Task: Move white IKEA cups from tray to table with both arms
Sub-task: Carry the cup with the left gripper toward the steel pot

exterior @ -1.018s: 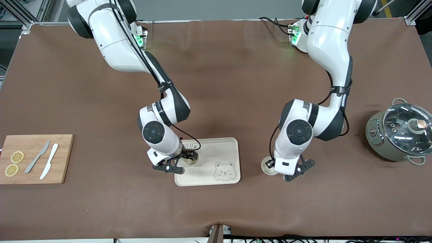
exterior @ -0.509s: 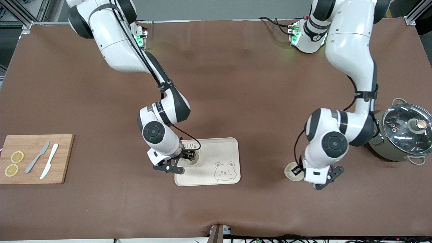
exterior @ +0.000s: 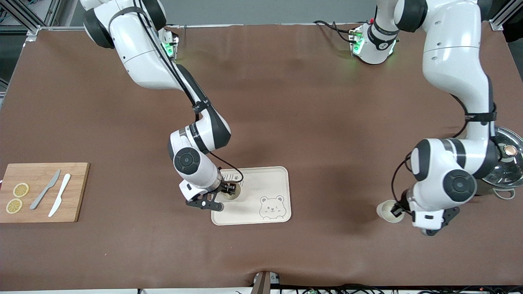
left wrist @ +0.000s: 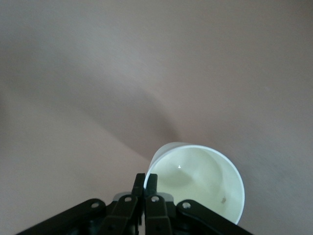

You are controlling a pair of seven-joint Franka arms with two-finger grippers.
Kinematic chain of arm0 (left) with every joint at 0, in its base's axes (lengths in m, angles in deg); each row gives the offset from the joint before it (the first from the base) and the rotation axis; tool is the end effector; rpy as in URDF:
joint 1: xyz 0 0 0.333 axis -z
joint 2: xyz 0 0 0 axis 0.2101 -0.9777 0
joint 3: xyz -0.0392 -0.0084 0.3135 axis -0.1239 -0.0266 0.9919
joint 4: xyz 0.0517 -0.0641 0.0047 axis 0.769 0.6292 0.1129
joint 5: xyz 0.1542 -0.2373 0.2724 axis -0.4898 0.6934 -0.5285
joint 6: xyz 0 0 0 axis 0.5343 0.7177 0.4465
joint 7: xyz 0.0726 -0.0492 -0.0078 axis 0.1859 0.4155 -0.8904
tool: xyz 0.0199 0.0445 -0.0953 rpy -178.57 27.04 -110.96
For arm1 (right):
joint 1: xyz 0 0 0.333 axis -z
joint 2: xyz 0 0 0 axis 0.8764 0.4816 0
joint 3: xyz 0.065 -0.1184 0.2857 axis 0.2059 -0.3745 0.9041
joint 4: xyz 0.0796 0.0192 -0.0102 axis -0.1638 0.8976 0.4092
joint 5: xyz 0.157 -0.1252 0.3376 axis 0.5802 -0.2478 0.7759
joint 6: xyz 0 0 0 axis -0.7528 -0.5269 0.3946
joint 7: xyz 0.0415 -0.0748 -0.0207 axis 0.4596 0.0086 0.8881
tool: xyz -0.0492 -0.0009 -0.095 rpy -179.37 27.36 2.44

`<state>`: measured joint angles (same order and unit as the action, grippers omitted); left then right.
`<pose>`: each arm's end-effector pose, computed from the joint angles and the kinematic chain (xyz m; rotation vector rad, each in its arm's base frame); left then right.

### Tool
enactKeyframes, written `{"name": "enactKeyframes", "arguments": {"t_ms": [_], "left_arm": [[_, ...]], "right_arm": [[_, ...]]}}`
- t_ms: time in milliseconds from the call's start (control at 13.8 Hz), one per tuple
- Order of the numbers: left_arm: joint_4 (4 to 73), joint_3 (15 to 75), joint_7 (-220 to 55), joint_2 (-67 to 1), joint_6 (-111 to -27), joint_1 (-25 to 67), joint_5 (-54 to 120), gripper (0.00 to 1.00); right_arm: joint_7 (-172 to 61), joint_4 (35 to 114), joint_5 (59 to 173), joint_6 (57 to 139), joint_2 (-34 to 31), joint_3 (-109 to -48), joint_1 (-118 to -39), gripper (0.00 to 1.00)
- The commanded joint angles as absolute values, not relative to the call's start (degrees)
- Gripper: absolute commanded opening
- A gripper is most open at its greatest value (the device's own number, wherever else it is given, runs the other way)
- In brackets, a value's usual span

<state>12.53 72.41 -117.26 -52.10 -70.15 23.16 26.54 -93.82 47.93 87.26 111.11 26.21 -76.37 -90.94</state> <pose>0.7440 -0.0533 0.2858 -2.9029 -1.0021 -0.0508 0.6748 0.3546 0.2247 -3.0195 0.2732 -0.0669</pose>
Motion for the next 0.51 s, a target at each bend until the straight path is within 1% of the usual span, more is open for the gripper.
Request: {"name": "enactKeyframes", "arguments": {"t_ms": [0,145,436], "left_arm": [[13.35,72.34,-115.97,-51.22,-69.48,21.89,26.64,0.0],[13.35,72.42,-115.71,-51.66,-69.57,21.01,26.64,0.0],[13.35,72.42,-115.53,-52.81,-70.54,20.47,26.64,0.0]], "right_arm": [[-94.29,47.65,87.77,111.76,26.55,-76.82,-91.53,0.44],[-94.21,47.65,87.77,111.76,26.55,-76.82,-91.53,0.31],[-93.85,47.56,87.85,111.76,26.47,-76.82,-91.44,0.1]]}}
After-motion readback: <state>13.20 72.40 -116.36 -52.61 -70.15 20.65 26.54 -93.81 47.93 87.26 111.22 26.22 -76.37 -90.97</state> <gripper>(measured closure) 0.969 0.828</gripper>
